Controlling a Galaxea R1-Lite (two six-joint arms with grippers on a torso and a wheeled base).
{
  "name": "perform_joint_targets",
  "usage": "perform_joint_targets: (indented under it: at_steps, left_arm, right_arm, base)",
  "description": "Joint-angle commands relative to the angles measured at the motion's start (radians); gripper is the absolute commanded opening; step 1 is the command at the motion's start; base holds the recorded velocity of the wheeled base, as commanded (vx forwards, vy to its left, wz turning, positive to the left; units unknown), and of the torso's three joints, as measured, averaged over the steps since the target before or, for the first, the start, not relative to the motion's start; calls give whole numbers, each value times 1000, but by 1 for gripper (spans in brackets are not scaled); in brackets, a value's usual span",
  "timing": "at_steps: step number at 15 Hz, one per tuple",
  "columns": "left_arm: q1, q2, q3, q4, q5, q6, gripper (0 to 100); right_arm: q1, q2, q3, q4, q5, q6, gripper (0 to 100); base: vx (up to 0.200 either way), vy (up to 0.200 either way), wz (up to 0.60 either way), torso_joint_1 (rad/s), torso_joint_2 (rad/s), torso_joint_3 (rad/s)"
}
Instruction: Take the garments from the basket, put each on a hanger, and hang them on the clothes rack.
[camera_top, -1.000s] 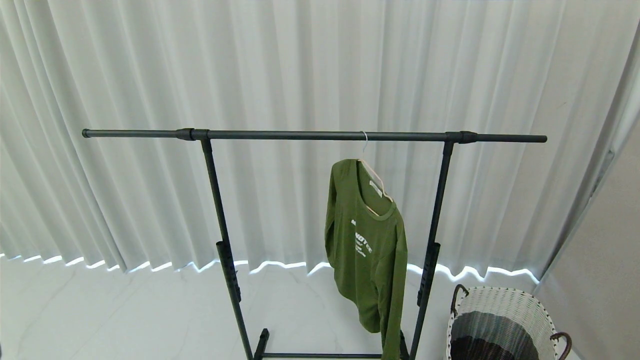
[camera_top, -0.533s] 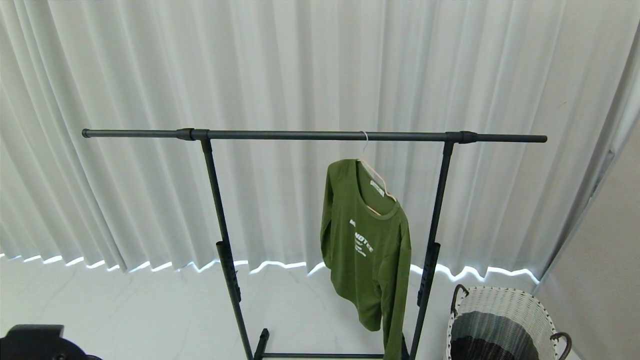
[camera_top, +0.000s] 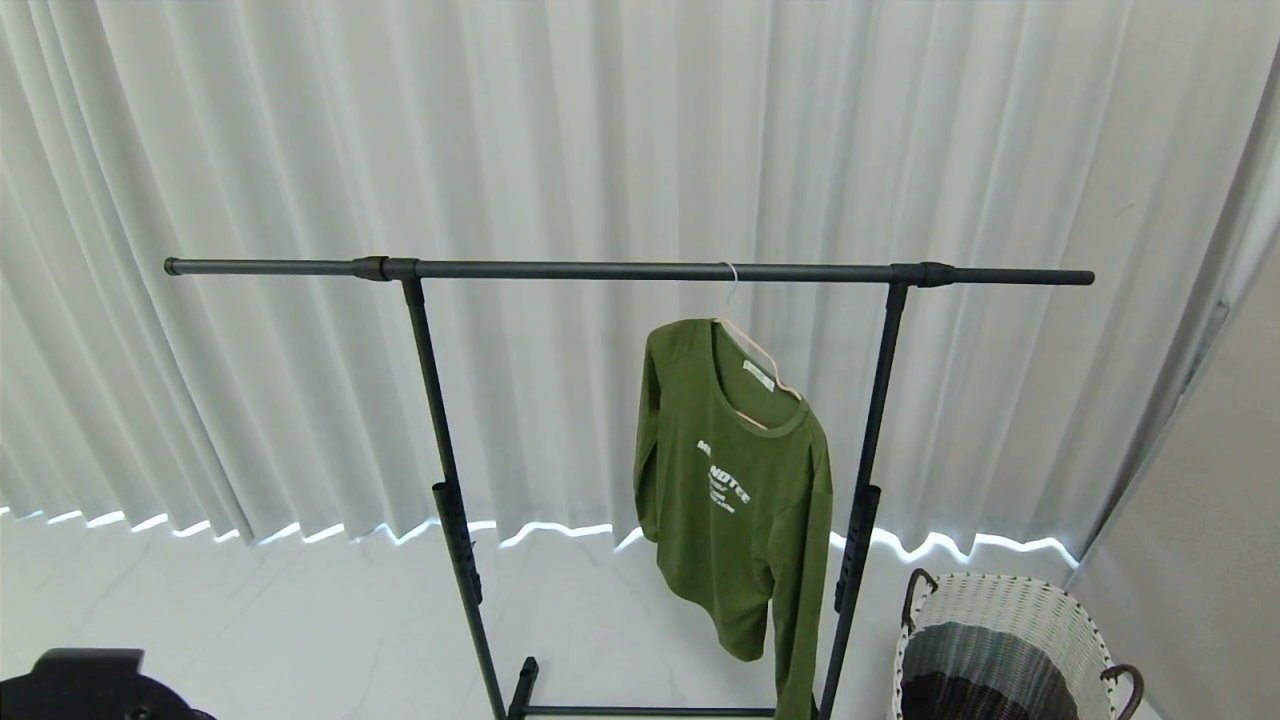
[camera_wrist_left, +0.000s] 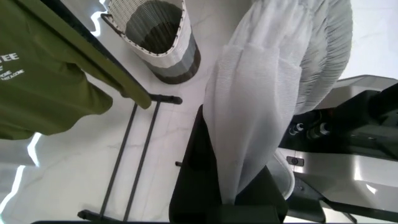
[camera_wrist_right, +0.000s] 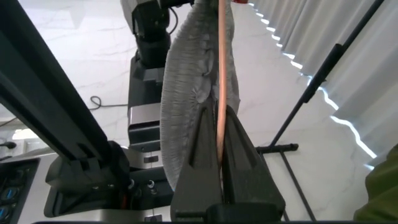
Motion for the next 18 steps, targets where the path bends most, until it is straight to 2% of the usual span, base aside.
perform_joint_targets:
  at_steps: [1, 3, 6, 9, 11, 12, 13, 14, 15, 18]
  left_arm:
    - [-2, 1, 1, -3, 1, 4, 0]
    - [0, 1, 1, -3, 4, 8, 0]
    - [0, 0, 6, -3, 71, 36, 0]
    - [1, -2, 6, -3, 129, 39, 0]
    - [3, 3, 8, 0, 226, 53, 0]
    - [20, 21, 24, 0, 343, 56, 0]
    - [38, 38, 28, 0, 419, 50, 0]
    - [47, 46, 26, -1, 445, 44, 0]
    - [106, 61, 15, -1, 478, 34, 0]
    - [219, 60, -9, -1, 481, 24, 0]
  right_arm:
    - [1, 4, 1, -1, 1, 0, 100]
    - [1, 2, 1, -1, -4, -2, 100]
    - [-23, -2, 7, 1, -37, 1, 100]
    - [-119, 8, 0, 2, -59, 17, 100]
    - [-191, 24, -13, 2, -59, 17, 100]
    - [-246, 44, -22, 2, -57, 17, 100]
    - [-274, 60, -28, 4, -57, 17, 100]
    - [-283, 70, -28, 2, -57, 17, 100]
    - [-306, 94, -29, 4, -59, 17, 100]
    - [-355, 156, -56, 2, -60, 21, 100]
  base:
    - [0, 0, 0, 0, 0, 0]
    - [0, 0, 0, 0, 0, 0]
    - [0, 0, 0, 0, 0, 0]
    - [0, 0, 0, 0, 0, 0]
    - [0, 0, 0, 0, 0, 0]
    - [0, 0, 0, 0, 0, 0]
    - [0, 0, 0, 0, 0, 0]
    - [0, 0, 0, 0, 0, 0]
    - [0, 0, 0, 0, 0, 0]
    - [0, 0, 0, 0, 0, 0]
